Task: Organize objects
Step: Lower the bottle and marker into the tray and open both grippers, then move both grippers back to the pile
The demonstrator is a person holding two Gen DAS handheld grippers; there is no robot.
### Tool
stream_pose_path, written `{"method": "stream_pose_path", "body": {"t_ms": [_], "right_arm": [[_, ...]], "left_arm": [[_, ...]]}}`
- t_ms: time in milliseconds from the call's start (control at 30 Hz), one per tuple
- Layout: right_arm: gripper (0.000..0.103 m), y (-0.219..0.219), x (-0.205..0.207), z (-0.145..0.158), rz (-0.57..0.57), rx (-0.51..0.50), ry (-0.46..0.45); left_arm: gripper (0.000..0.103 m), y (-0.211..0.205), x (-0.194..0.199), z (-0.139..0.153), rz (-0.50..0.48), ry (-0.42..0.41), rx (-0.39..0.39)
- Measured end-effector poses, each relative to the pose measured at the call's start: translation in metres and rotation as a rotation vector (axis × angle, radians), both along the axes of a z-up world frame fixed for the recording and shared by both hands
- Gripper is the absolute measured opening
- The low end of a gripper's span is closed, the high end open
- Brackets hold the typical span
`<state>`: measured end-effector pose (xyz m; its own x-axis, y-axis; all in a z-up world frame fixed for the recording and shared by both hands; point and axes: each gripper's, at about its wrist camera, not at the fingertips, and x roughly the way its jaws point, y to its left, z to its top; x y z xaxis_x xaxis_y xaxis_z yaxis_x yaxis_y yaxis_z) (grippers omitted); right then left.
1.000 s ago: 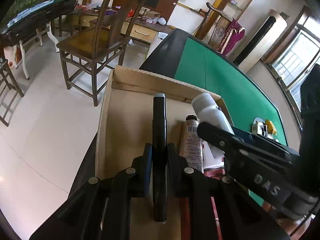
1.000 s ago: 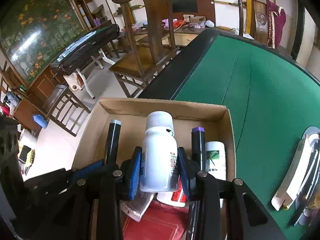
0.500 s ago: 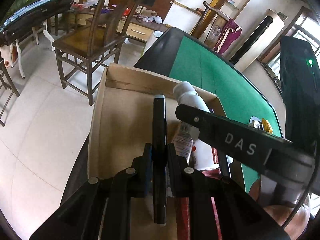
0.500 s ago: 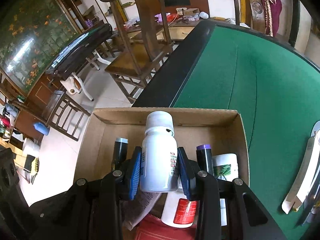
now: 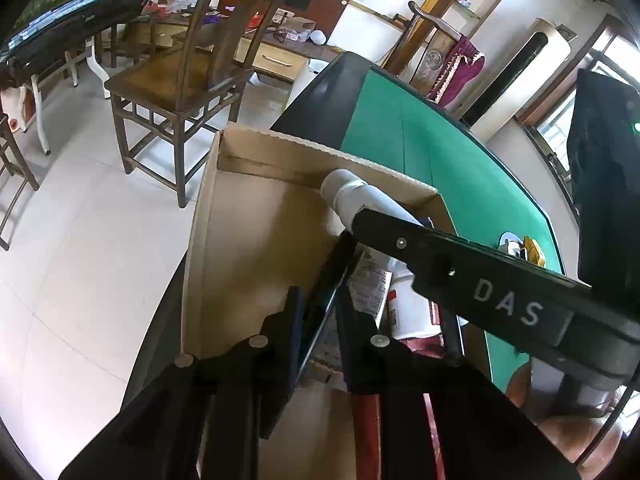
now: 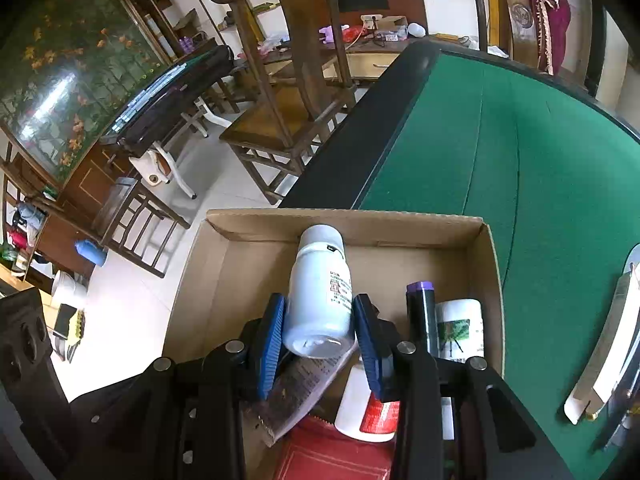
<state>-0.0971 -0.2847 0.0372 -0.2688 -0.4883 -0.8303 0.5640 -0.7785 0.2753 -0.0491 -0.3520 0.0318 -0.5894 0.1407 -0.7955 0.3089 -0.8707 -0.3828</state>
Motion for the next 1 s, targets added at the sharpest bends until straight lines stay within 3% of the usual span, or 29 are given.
{"method": "stream_pose_path", "body": {"t_ms": [200, 667, 867, 1000], "right_arm": [[0.04, 0.008, 0.01, 0.005, 0.016, -0.034, -0.021], [0.04, 0.051, 0.043, 0.028, 0.04, -0.109, -0.015], [0.04, 0.1, 0.059, 0.034, 0.038, -0.175, -0.027], [0.04, 0.154, 0.071, 0.034, 0.027, -0.231, -0.026]], "left_arm": [[0.023, 0.002, 0.007, 0.004, 0.007, 0.0, -0.005], [0.023, 0.015, 0.036, 0.03, 0.032, 0.025, -0.044], [0.024, 0.047, 0.041, 0.048, -0.006, 0.056, -0.064], [0.024, 0.085, 0.04, 0.058, -0.067, 0.08, -0.064]]}}
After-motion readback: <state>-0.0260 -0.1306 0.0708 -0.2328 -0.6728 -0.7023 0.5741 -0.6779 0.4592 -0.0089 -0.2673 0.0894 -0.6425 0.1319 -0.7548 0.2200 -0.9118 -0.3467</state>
